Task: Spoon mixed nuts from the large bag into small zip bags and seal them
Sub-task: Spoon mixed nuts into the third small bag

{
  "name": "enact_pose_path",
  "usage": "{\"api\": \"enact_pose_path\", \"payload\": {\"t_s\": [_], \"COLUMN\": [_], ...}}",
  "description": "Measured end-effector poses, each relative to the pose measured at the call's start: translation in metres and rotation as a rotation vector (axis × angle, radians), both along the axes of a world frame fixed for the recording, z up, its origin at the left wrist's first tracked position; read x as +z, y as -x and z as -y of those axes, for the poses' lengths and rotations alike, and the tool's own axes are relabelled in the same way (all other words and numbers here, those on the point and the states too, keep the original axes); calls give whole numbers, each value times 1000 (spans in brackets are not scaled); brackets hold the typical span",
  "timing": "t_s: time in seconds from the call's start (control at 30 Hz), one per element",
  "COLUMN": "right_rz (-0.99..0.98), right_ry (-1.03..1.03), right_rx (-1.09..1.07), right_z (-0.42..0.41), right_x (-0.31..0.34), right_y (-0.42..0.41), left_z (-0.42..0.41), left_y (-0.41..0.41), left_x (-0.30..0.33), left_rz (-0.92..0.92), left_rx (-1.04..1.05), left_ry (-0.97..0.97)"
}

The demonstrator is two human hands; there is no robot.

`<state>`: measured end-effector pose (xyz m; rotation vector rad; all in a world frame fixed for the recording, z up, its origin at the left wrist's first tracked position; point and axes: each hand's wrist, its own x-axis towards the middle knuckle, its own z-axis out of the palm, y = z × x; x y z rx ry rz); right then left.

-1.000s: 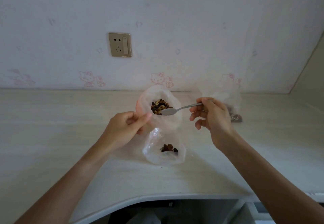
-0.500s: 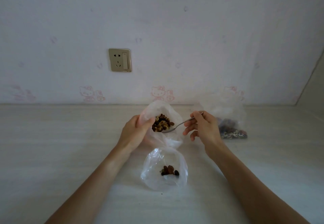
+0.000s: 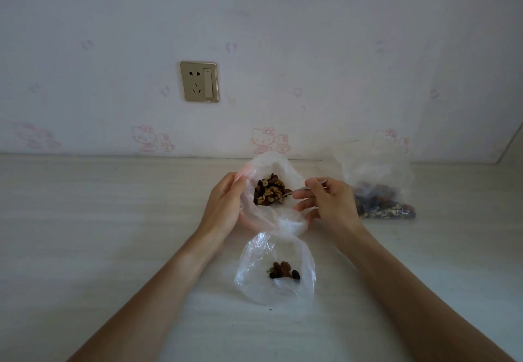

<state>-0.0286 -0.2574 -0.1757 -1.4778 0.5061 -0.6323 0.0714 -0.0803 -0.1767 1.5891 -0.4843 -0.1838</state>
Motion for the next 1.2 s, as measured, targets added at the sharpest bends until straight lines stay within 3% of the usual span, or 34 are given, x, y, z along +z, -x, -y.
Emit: {"api": "enact_pose_path", "payload": {"t_s": [0.47,0.83,1.2], "right_rz": [17,33,118], "right_ry": [3,-224,-192], "right_rx": [-32,-3,-1], "right_z": [-5,-1,-6], "right_x": [2,5,15], "right_y": [3,9,31], "left_z": [3,0,-29], "left_y": [-3,-2,1], "left_x": [-7,-6,7], "left_rz": [-26,-5,3], "left_rx": [26,19,49], "left_ry": [14,25,47]}}
